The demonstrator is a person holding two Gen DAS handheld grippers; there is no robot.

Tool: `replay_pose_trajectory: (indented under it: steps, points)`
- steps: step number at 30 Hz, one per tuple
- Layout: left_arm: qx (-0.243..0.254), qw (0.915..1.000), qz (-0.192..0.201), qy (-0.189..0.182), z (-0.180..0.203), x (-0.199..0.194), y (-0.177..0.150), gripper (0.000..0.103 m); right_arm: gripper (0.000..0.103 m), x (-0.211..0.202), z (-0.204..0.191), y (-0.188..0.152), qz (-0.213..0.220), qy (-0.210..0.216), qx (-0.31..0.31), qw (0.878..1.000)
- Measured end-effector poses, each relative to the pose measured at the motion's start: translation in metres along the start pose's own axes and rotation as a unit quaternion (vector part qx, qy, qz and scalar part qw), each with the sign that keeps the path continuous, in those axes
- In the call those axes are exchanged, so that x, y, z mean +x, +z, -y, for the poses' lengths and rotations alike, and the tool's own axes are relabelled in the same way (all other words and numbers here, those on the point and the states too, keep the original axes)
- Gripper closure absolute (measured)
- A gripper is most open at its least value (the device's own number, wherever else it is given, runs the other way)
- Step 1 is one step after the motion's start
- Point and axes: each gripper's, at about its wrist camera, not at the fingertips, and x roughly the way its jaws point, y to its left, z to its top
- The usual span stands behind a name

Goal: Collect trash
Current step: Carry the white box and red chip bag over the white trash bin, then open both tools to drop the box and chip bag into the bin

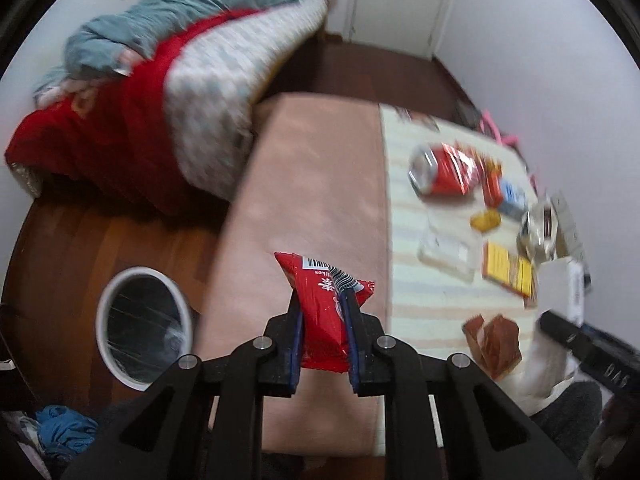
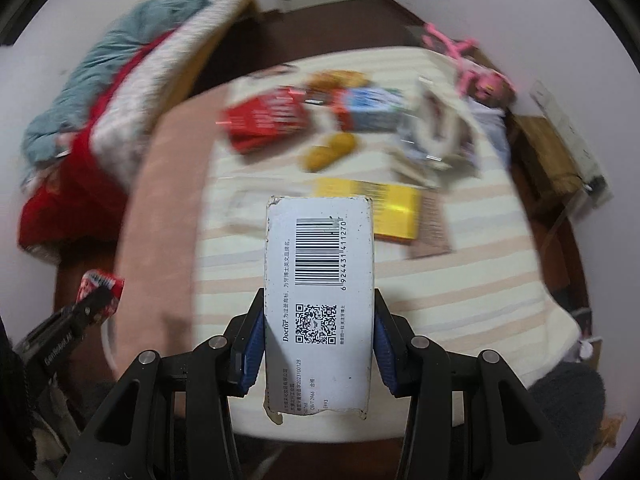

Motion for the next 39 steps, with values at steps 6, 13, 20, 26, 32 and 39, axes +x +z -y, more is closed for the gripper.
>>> replay_pose_trajectory:
  steps: [6,13,20,26,32,39]
  points:
    - [-0.061,0.9978,0.024,0.006,-0.106,-0.04,0.007,0.088,0.054,-0.014,-0.111,-0.009,0.002,0.086,-0.065,0.994]
    - [-0.159,0.9866,-0.022,0.027,-0.242,-0.014,-0.021,0.087,0.054,0.039,-0.268,-0.041,-0.058,0.166,-0.157,0.972]
    - [-0.259,0.9592,-0.112,0.017,-0.347,0.064,-0.063,0.074,0.054,0.169,-0.389,-0.091,-0.177,0.162,-0.204,0.949]
    - [-0.295,0.9479,-0.11,0.048,-0.382,0.076,-0.075,0.01,0.05,0.237,-0.449,-0.109,-0.224,0.142,-0.244,0.933]
    - [-0.286,0.9471,-0.097,0.108,-0.392,0.072,-0.081,0.002,0.006,0.26,-0.471,-0.113,-0.236,0.124,-0.26,0.928]
    - [-0.265,0.9455,-0.1,0.16,-0.384,0.07,-0.093,0.002,0.0,0.258,-0.469,-0.112,-0.207,0.042,-0.319,0.924]
